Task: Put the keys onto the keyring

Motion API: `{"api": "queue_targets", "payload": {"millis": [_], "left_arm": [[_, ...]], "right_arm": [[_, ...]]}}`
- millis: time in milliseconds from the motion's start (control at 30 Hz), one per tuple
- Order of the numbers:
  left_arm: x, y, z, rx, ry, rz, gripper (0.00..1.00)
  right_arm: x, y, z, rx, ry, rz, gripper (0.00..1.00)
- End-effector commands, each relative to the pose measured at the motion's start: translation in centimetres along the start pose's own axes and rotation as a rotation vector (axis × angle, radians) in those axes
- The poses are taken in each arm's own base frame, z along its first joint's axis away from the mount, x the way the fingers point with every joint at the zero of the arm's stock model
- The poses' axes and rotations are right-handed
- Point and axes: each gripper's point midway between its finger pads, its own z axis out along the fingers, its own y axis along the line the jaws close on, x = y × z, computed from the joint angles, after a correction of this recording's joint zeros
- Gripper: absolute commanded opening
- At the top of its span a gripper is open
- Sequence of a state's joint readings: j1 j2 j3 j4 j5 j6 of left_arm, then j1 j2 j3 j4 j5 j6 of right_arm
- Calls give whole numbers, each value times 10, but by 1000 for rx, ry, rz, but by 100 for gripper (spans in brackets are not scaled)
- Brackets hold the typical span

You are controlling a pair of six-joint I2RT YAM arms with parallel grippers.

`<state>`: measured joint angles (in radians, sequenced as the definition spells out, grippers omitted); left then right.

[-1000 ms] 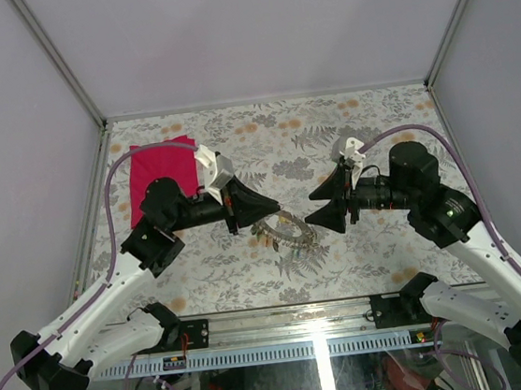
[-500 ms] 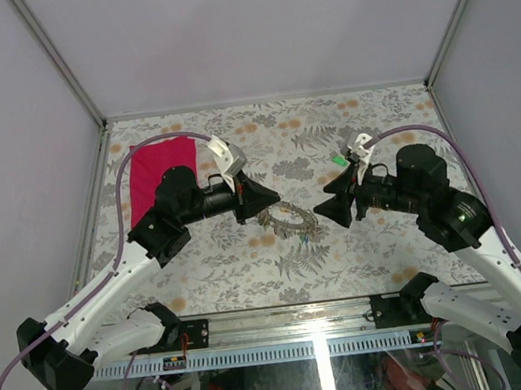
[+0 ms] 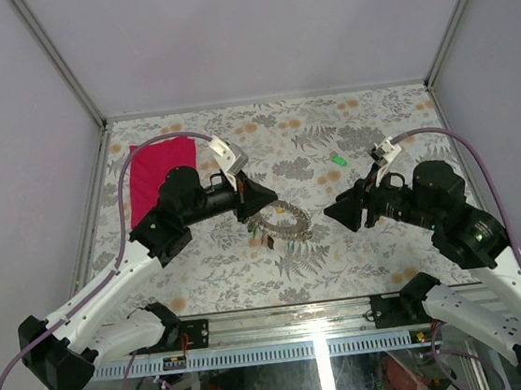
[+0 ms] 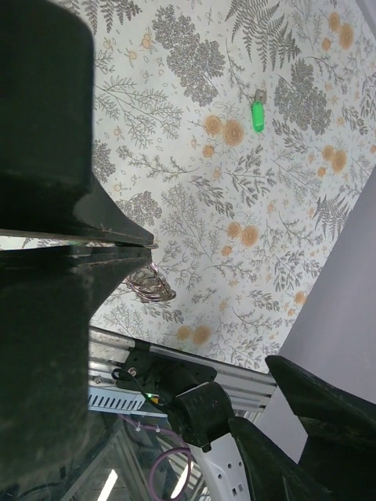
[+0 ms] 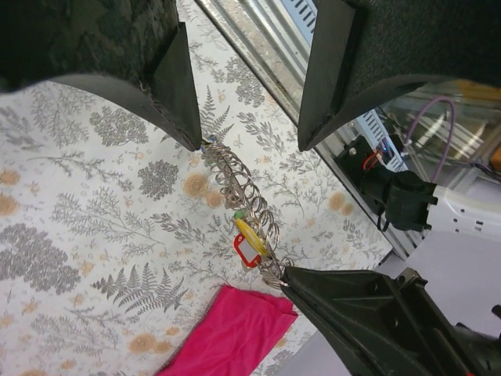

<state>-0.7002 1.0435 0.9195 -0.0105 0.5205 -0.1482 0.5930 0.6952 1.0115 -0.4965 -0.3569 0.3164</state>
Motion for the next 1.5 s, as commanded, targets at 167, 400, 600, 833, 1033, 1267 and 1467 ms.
{"api": "queue_targets", "payload": {"millis": [167, 400, 600, 833, 1033, 1267, 1467], "left_arm": [[-44, -6, -2, -19, -117, -4, 0], [-55, -7, -11, -56, -183, -58, 0], [-44, 8, -10, -128, -186, -80, 0], [-28, 11, -6, -135, -181, -130, 0], [-29, 11, -3, -128, -194, -131, 0], [-29, 11, -4, -133, -188, -127, 0], [-29, 9, -5, -126, -188, -128, 0]], "right_arm": [[-28, 1, 8, 66, -105, 343, 58], [-31, -3, 7, 85, -168, 468, 53], [-18, -9, 18, 60, -194, 506, 48], [-19, -5, 32, 23, -191, 546, 44], [-12, 4, 54, 4, -156, 538, 43], [-2, 10, 74, 12, -146, 528, 39], [5, 7, 84, 13, -137, 532, 36]]}}
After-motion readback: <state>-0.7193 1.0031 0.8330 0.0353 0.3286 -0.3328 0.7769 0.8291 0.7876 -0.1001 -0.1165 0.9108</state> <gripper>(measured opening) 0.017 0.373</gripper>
